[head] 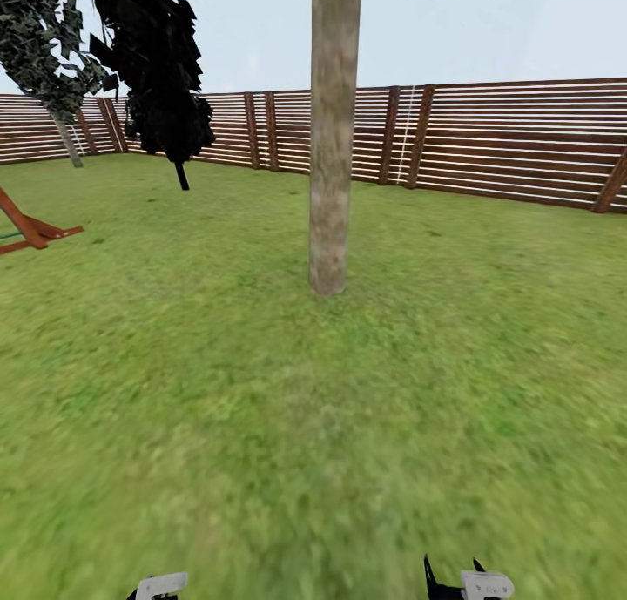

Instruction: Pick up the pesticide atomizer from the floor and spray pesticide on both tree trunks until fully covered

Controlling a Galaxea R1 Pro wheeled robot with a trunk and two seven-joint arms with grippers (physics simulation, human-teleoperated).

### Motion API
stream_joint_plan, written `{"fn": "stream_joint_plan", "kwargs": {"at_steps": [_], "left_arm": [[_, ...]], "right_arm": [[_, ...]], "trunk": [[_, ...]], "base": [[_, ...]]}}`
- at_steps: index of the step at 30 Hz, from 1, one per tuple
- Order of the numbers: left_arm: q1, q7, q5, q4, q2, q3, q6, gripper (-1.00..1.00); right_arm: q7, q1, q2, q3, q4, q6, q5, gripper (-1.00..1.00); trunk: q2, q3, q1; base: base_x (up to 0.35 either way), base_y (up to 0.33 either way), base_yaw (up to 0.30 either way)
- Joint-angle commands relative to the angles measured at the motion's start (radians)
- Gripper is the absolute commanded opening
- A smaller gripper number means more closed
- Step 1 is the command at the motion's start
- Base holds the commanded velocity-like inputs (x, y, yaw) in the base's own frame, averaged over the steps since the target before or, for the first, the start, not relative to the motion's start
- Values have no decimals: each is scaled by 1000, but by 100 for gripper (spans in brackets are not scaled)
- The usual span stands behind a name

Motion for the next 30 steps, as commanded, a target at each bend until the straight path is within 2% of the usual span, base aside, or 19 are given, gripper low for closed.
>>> {"fn": "stream_joint_plan", "kwargs": {"at_steps": [1,9,30], "left_arm": [[0,0,0,0,0,0,0,-100],[0,0,0,0,0,0,0,-100],[0,-1,3,-2,7,0,0,-100]], "right_arm": [[0,0,0,0,0,0,0,100],[0,0,2,1,0,0,0,100],[0,0,3,0,0,-1,1,100]], "trunk": [[0,0,0],[0,0,0],[0,0,0]], "base": [[340,0,0],[339,0,-138],[339,0,-2]]}}
